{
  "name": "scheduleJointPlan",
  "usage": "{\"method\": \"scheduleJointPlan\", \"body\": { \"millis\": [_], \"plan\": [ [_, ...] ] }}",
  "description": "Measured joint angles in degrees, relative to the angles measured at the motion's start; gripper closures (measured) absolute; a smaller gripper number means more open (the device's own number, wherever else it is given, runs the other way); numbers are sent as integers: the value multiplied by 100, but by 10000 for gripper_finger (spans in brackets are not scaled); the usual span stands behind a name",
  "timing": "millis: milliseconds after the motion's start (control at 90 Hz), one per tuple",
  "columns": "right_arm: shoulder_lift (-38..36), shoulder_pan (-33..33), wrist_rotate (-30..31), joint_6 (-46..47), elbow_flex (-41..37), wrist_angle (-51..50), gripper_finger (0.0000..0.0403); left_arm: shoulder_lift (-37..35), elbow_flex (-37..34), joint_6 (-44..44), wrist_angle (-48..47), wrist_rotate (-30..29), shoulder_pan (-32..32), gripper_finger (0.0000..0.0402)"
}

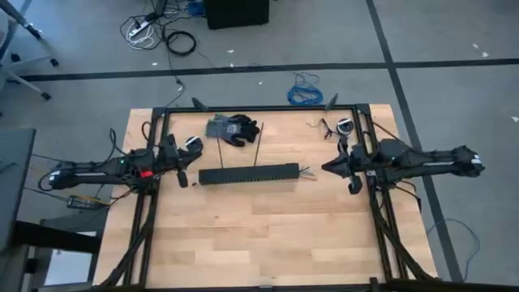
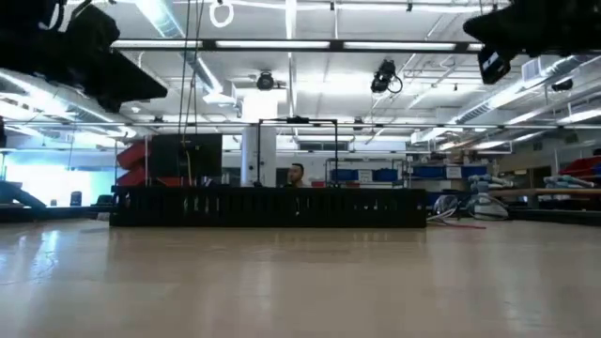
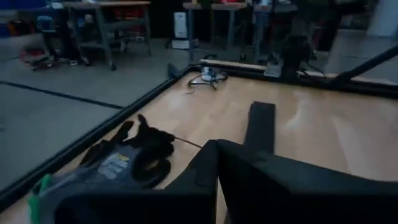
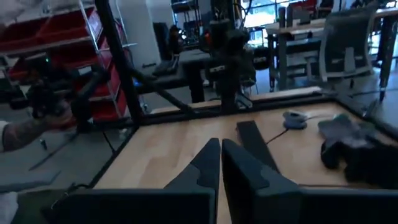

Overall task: Ziptie cables
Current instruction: Return to Home Position

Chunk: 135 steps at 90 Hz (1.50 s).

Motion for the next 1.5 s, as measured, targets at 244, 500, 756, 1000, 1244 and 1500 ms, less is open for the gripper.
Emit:
{"method": "scheduleJointPlan", "body": {
  "millis": [244, 500, 756, 1000, 1244, 1500],
  "plan": [
    [0, -4, -171, 156, -851, 1011, 385, -51, -139, -146, -105, -477, 0, 401],
    [-5, -4, -184, 247, -1402, 1737, 384, -47, -844, -277, 709, -474, -1, 401],
    [0, -4, -183, 85, -1401, 1556, 384, -54, -880, -225, 642, -534, -2, 401],
    [6, -4, -181, -105, -1403, 995, 384, -55, -877, -109, 619, -540, 0, 401],
    [6, -4, -181, -352, -1405, 709, 384, -53, -875, 295, 561, 147, 0, 401],
    [6, -4, -179, -617, -1405, 693, 384, -46, -1041, 467, 804, 2083, -4, 401]
  ]
}}
